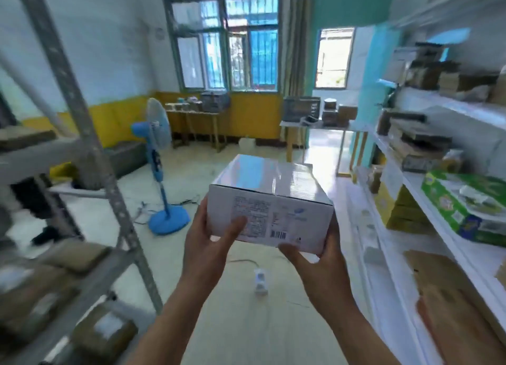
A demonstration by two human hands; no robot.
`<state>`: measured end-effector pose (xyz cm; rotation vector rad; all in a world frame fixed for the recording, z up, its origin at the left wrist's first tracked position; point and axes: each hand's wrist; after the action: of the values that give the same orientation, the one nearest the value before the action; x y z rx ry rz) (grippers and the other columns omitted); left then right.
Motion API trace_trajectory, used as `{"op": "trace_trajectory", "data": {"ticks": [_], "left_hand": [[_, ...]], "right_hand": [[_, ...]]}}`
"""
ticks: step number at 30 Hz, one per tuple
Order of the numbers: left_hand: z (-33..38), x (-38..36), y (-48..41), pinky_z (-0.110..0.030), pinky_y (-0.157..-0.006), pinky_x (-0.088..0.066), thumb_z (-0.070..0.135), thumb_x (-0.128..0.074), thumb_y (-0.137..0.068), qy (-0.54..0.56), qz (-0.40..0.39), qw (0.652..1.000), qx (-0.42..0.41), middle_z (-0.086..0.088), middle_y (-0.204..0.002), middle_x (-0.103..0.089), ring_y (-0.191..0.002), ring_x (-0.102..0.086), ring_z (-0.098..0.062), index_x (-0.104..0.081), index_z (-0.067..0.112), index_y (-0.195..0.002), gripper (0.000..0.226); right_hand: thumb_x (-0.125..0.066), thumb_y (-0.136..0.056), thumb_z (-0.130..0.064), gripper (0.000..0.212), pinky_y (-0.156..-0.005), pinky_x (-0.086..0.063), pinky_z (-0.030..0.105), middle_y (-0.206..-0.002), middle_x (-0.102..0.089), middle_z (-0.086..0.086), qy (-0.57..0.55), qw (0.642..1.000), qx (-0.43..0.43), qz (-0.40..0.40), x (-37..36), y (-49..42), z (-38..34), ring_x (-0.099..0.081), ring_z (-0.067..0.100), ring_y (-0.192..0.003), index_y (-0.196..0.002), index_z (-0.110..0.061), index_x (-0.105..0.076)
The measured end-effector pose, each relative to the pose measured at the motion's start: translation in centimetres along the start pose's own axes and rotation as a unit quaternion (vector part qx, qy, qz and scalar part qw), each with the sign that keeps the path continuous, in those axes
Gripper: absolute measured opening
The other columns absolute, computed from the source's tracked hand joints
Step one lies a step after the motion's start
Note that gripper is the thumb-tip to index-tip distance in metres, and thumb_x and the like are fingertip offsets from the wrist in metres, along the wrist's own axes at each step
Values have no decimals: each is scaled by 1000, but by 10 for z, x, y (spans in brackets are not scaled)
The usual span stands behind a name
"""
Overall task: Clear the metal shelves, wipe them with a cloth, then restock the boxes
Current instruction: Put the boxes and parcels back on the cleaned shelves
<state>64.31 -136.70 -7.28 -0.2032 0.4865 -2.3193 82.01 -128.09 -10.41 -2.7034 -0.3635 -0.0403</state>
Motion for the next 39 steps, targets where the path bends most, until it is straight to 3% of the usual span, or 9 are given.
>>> {"op": "trace_trajectory", "data": {"ticks": [6,9,12,16,19,24,27,34,39], "left_hand": [[123,215,62,-26,-75,-59,41,-86,-75,-86,193,975,-64,13,-118,-69,-106,-68,-9,-54,32,-133,67],[180,302,119,-22,-74,-58,33,-83,-72,-121,282,945,-115,18,-113,-70,-102,-68,-4,-55,36,-128,62],[228,355,177,-19,-75,-57,30,-85,-71,-171,340,913,-149,16,-114,-71,-102,-68,-3,-56,31,-131,67],[286,447,275,-20,-81,-57,26,-83,-76,-232,392,870,-185,17,-114,-70,-105,-67,-5,-56,28,-133,63],[317,516,339,-14,-81,-55,29,-83,-76,-264,430,842,-188,25,-113,-68,-105,-65,1,-54,35,-133,64],[365,625,443,-39,-90,-59,41,-88,-73,-303,488,800,-173,13,-123,-68,-112,-66,-13,-52,32,-136,72],[399,687,519,-45,-94,-57,44,-86,-75,-331,529,763,-166,7,-126,-68,-115,-66,-16,-51,26,-138,74],[440,789,642,-44,-92,-58,36,-81,-81,-375,613,688,-101,13,-119,-71,-108,-68,-10,-55,33,-133,58],[442,839,674,-19,-73,-59,35,-80,-80,-397,645,651,-53,18,-113,-71,-100,-68,0,-54,35,-133,59]], "right_hand": [[-90,-73,-23,104,-72,-42,-1,-128,-59,-27,-76,979,106,-155,-160,64,-129,-51,-23,-108,-155,-40,-28],[-90,-71,-22,100,-73,-49,7,-124,-60,-30,-156,953,126,-227,-226,122,-197,-54,-22,-104,-151,-41,-33],[-90,-70,-18,92,-84,-54,32,-120,-63,-26,-200,929,141,-278,-263,176,-242,-58,-10,-109,-142,-44,-40],[-89,-70,-8,86,-81,-57,31,-111,-67,-21,-250,890,167,-342,-325,280,-308,-66,7,-102,-126,-56,-45],[-87,-74,-6,83,-80,-61,44,-116,-68,-15,-301,856,167,-387,-369,362,-350,-67,17,-105,-132,-48,-44],[-86,-74,-9,79,-75,-56,18,-114,-66,-19,-351,807,179,-439,-425,497,-419,-63,9,-110,-134,-40,-45],[-87,-74,-19,88,-85,-58,32,-126,-62,-18,-364,763,186,-501,-463,584,-465,-61,9,-115,-146,-36,-39],[-81,-83,-19,81,-101,-55,44,-134,-63,-17,-370,635,147,-662,-537,710,-535,-58,8,-125,-148,-46,-40],[-78,-87,-22,76,-108,-46,32,-133,-59,-30,-340,613,164,-694,-583,758,-558,-52,1,-126,-146,-51,-40]]}}
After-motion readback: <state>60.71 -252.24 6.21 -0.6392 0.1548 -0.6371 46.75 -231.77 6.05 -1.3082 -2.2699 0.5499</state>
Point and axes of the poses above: each hand's wrist, its own y-axis away from the middle knuckle, its own x-axis out of the back of the hand, z = x × y
